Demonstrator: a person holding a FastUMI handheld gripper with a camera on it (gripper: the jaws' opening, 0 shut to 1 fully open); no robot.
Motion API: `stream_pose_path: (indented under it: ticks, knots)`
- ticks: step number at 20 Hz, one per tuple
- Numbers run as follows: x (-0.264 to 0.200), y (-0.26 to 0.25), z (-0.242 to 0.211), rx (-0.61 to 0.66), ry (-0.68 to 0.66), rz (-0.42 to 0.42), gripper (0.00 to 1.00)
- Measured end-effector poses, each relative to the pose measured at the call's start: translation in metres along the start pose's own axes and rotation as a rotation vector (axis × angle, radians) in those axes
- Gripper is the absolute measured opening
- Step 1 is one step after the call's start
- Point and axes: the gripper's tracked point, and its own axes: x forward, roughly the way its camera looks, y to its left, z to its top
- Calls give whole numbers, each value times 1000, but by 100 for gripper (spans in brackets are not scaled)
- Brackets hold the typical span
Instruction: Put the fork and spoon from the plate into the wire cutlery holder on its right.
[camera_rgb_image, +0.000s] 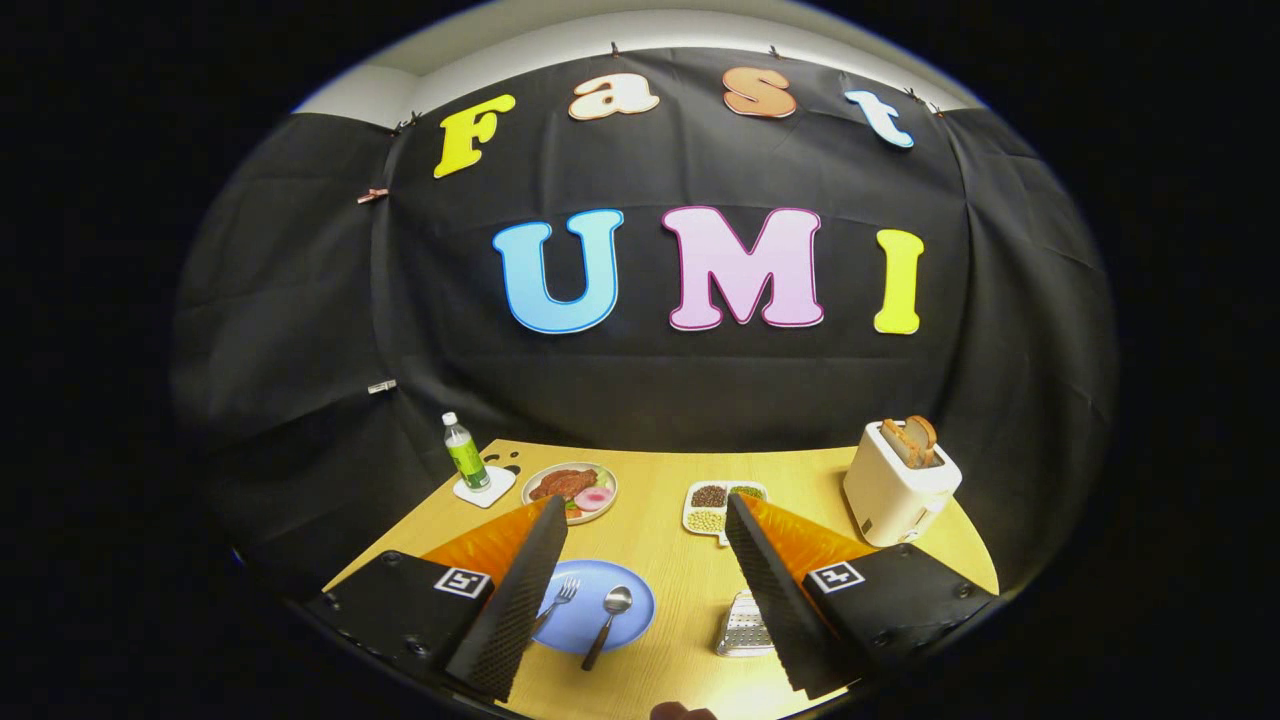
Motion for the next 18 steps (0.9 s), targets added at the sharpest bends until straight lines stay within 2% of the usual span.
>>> stream_pose_path:
  ticks: [9,12,18]
  knots:
    - [31,22,-32,-23,88,24,99]
    - [48,35,-71,-47,200,44,100]
    - [76,56,-179,-129,491,105,100]
